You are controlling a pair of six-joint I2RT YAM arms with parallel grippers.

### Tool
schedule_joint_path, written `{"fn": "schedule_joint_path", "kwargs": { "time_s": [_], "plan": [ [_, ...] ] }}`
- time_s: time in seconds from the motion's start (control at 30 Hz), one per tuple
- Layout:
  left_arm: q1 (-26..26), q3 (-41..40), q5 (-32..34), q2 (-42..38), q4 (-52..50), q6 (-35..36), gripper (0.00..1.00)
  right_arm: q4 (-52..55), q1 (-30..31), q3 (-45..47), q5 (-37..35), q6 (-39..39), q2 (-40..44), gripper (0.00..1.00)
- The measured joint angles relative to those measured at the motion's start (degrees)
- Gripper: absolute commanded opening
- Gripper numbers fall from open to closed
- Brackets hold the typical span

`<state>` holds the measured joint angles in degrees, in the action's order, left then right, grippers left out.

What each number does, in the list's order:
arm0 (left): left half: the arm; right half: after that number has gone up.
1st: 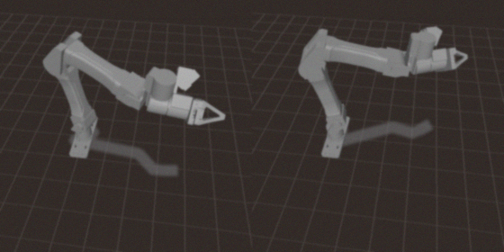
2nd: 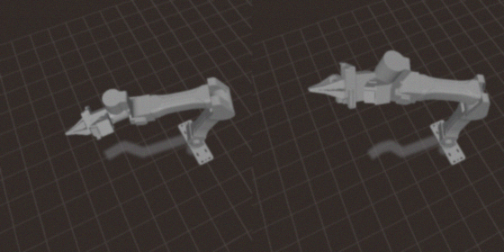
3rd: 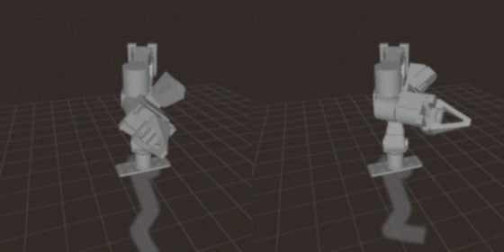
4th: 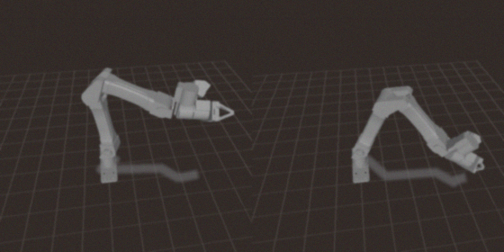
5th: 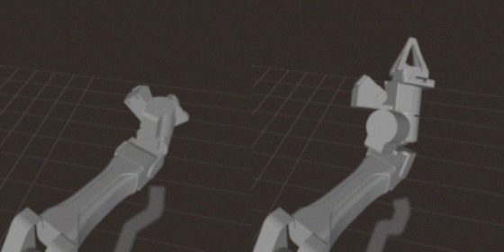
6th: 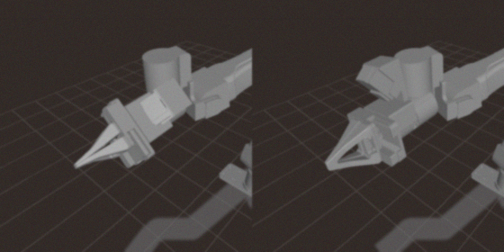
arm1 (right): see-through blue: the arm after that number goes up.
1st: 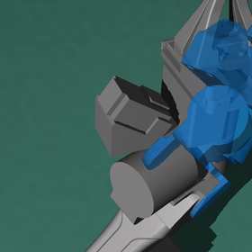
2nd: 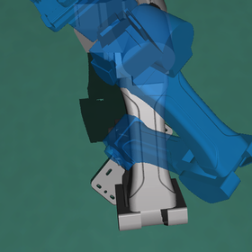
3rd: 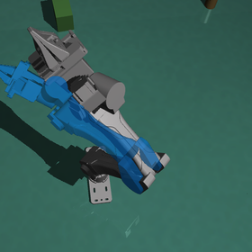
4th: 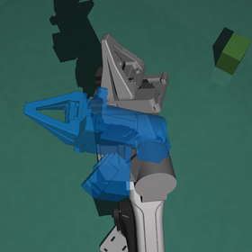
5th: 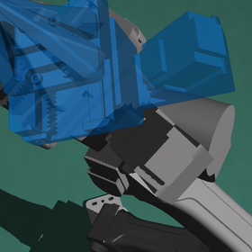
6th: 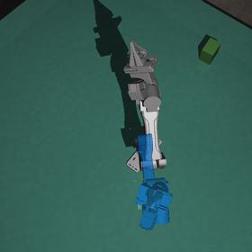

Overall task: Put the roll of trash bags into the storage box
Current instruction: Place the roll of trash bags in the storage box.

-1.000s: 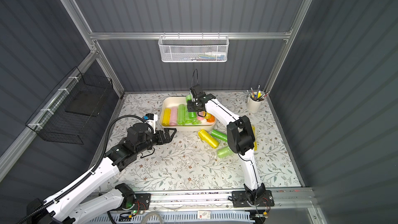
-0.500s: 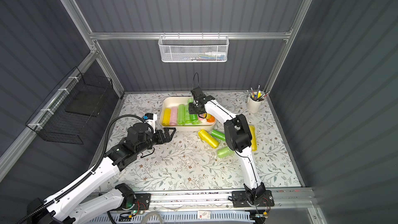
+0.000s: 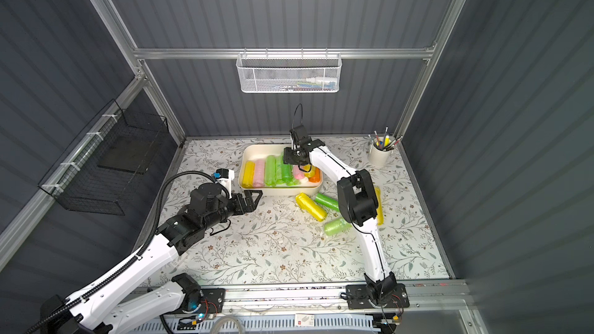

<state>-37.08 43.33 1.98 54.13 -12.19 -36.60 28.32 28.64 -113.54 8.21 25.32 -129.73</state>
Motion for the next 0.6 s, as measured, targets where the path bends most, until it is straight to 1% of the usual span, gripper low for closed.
{"fn": "schedule_joint_path", "kwargs": {
  "time_s": [0.07, 0.13, 0.23, 0.43, 0.6],
  "plan": [
    [0.00, 0.00, 0.02, 0.00, -0.04, -0.04, 1.00, -0.44, 0.00, 1.79, 0.26, 0.46, 1.70, 0.64],
    [0.00, 0.00, 0.02, 0.00, -0.17, -0.04, 1.00, -1.07, 0.00, 3.80, 0.52, 0.81, 3.93, 0.65],
    [0.00, 0.00, 0.02, 0.00, -0.44, -0.04, 1.00, -2.71, 0.00, 8.00, 0.90, 1.62, 9.14, 0.71],
    [0.00, 0.02, 0.02, 0.00, -1.97, -0.09, 1.00, -7.74, 0.00, 17.57, 1.57, 3.39, 20.94, 0.87],
    [0.00, 0.02, 0.02, 0.00, -3.37, -0.48, 1.00, -10.36, 0.11, 24.90, 1.66, 4.85, 28.83, 0.94]
  ]
}}
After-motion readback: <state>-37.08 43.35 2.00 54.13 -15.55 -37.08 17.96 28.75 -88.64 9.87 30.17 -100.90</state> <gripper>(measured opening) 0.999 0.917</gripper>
